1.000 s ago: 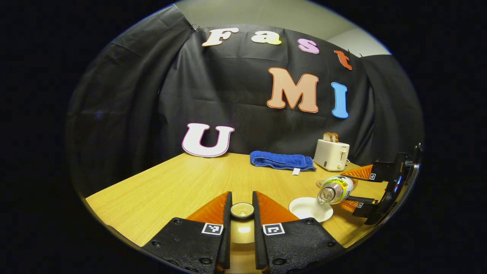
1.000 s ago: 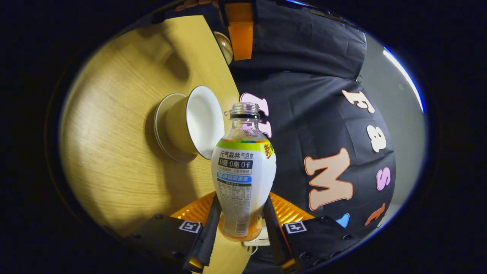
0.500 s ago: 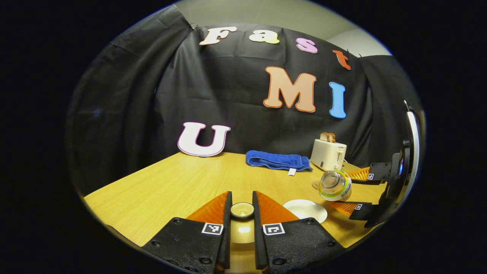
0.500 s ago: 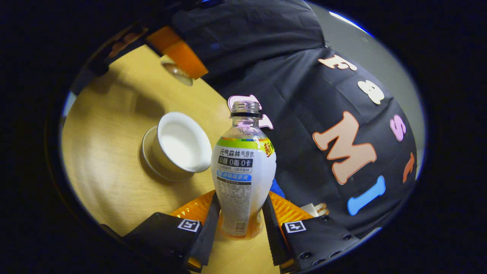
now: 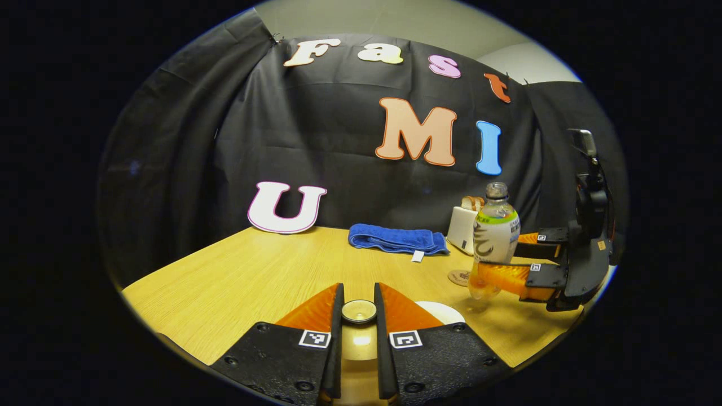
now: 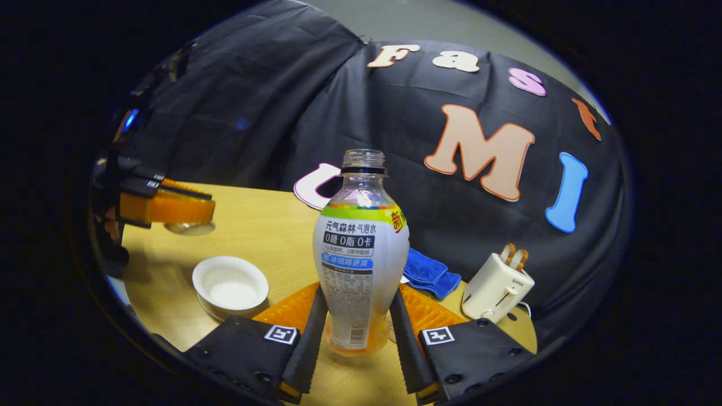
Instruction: Open the teacup lid with one hand, grasp the water bottle and pour water into the teacup with the other hand; after pouring, place the water bottle on the coaster and then close the teacup lid.
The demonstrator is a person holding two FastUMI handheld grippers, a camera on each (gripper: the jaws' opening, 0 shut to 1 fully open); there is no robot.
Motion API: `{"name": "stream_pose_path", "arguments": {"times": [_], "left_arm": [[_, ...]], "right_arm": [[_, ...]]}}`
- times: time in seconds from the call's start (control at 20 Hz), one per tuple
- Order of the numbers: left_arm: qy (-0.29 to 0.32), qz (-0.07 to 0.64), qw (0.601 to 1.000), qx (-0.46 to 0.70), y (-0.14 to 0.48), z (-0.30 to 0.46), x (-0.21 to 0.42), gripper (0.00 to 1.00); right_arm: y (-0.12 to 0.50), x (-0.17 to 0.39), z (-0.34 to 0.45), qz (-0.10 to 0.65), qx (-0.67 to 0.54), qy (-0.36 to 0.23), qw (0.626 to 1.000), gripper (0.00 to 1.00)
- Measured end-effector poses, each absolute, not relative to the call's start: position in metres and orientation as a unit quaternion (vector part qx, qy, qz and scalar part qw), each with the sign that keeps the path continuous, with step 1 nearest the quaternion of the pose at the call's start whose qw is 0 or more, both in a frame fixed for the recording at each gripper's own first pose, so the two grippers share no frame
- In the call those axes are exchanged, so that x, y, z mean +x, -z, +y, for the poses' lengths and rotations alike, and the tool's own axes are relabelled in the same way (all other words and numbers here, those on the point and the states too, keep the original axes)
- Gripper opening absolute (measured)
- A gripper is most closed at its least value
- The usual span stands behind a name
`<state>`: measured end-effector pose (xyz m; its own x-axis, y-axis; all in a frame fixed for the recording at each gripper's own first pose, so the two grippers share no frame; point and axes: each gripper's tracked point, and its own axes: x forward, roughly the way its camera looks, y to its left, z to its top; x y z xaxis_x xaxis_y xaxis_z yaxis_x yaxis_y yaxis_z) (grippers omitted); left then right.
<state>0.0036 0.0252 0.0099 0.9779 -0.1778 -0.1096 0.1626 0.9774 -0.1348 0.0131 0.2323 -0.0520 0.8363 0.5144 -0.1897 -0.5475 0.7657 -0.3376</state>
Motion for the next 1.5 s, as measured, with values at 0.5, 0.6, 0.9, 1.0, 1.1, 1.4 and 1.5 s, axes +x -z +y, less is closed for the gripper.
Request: {"name": "stream_pose_path", "arguments": {"times": [0.5, 0.6, 0.9, 1.0, 1.1, 1.4, 1.5], "left_arm": [[0.099, 0.056, 0.992, -0.057, -0.018, 0.015, -0.002, 0.23], [0.1, 0.054, 0.992, -0.055, -0.02, 0.013, -0.003, 0.23], [0.108, 0.054, 0.991, -0.052, -0.021, 0.008, -0.007, 0.23], [0.109, 0.051, 0.991, -0.053, -0.023, 0.006, -0.009, 0.23], [0.11, 0.05, 0.991, -0.052, -0.024, 0.006, -0.01, 0.23], [0.112, 0.054, 0.991, -0.056, -0.022, 0.003, -0.011, 0.23], [0.113, 0.053, 0.991, -0.053, -0.023, 0.001, -0.011, 0.23]], "right_arm": [[0.057, 0.027, 0.227, 0.041, -0.048, -0.184, 0.981, 0.65], [0.055, 0.022, 0.224, 0.048, -0.032, -0.167, 0.984, 0.65], [0.055, 0.019, 0.22, 0.069, -0.014, -0.128, 0.989, 0.65], [0.059, 0.019, 0.222, 0.079, -0.006, -0.129, 0.988, 0.66], [0.061, 0.02, 0.223, 0.08, -0.002, -0.129, 0.988, 0.66], [0.06, 0.021, 0.218, 0.084, -0.018, -0.123, 0.989, 0.69], [0.061, 0.022, 0.218, 0.083, -0.021, -0.126, 0.988, 0.72]]}}
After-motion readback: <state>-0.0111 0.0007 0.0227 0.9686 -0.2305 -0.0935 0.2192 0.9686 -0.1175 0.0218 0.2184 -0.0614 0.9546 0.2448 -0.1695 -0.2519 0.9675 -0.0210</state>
